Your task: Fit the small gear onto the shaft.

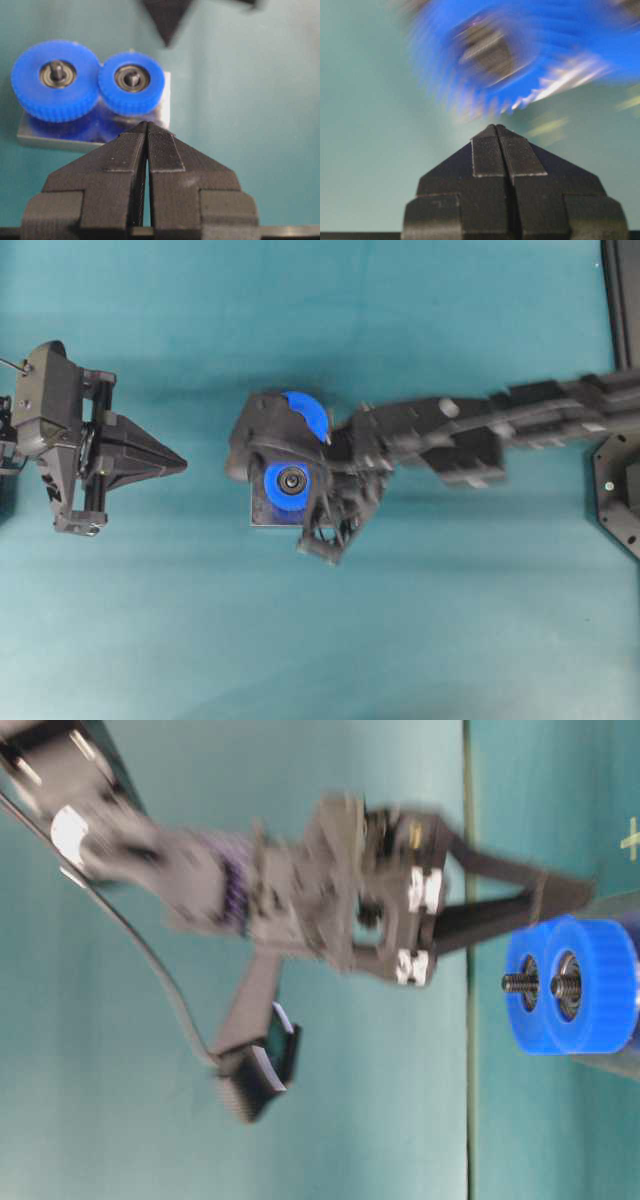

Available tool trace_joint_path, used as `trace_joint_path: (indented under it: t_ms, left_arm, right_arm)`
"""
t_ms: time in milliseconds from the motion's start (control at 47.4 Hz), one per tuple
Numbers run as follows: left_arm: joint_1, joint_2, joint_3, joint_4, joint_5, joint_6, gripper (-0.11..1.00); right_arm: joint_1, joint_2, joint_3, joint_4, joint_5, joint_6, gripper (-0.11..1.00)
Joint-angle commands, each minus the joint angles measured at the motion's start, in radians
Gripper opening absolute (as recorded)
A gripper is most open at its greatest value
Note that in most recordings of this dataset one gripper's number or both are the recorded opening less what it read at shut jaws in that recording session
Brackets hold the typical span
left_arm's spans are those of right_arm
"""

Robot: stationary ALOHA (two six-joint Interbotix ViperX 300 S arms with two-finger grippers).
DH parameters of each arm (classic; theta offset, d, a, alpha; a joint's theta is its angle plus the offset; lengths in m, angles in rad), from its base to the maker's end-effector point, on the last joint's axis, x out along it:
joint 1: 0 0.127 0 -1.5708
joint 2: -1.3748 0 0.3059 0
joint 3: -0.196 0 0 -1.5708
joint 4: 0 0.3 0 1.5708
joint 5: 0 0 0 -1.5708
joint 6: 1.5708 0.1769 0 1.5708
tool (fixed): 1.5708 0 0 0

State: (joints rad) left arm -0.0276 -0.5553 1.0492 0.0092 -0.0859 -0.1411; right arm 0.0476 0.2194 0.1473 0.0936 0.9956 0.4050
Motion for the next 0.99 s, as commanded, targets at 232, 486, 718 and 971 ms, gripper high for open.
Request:
trace_joint_path:
  t_ms: [232,486,718,971]
  left_arm:
    - [-0.003,-0.008,-0.011,0.002,-0.009,-0.002,0.00]
    - [-0.002,-0.009,-0.011,0.002,-0.009,-0.002,0.00]
    - [-0.002,-0.009,-0.011,0.002,-0.014,-0.002,0.00]
    - [-0.002,-0.005,-0.009,0.003,-0.031,-0.002,0.00]
  right_arm:
    - [-0.078,0.015,-0.094,-0.035,-0.089,-0.006,-0.02]
    - [-0.094,0.087,-0.126,-0.035,-0.086,-0.034,-0.02]
    - [-0.100,0.067,-0.048,-0.034,-0.087,-0.025,-0.02]
    - [-0.072,-0.009,0.049,-0.003,-0.103,0.017,-0.02]
